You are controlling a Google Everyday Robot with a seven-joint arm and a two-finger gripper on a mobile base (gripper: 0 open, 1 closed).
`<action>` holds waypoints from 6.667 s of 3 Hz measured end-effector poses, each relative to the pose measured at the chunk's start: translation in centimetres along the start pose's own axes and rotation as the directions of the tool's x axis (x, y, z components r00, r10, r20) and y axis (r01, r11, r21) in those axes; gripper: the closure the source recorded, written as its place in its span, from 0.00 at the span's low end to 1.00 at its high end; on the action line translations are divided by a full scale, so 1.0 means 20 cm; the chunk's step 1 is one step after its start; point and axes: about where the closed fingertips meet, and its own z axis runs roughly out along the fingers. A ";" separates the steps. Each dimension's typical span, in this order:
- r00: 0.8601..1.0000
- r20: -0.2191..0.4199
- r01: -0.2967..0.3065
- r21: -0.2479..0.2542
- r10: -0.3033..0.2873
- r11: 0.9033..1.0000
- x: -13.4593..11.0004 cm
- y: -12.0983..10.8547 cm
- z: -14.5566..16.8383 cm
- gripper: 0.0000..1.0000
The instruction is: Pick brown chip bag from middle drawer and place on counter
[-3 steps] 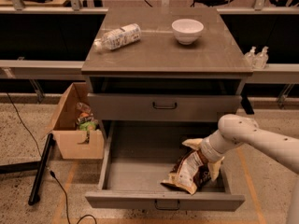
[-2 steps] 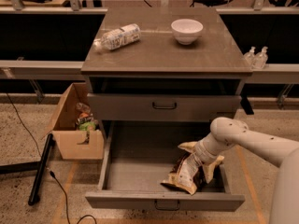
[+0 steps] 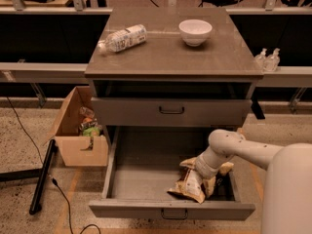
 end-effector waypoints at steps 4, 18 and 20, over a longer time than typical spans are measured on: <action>0.964 -0.008 -0.264 0.112 0.266 0.958 0.17 0.08 -0.73 1.00; 0.987 -0.071 0.161 0.567 -0.147 0.808 -0.61 -1.28 -2.52 1.00; 0.968 -0.194 0.244 0.556 -0.161 0.795 -0.51 -1.56 -2.51 1.00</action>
Offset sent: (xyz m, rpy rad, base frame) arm 0.0092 -0.0416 0.0469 0.0688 -0.0157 -0.1559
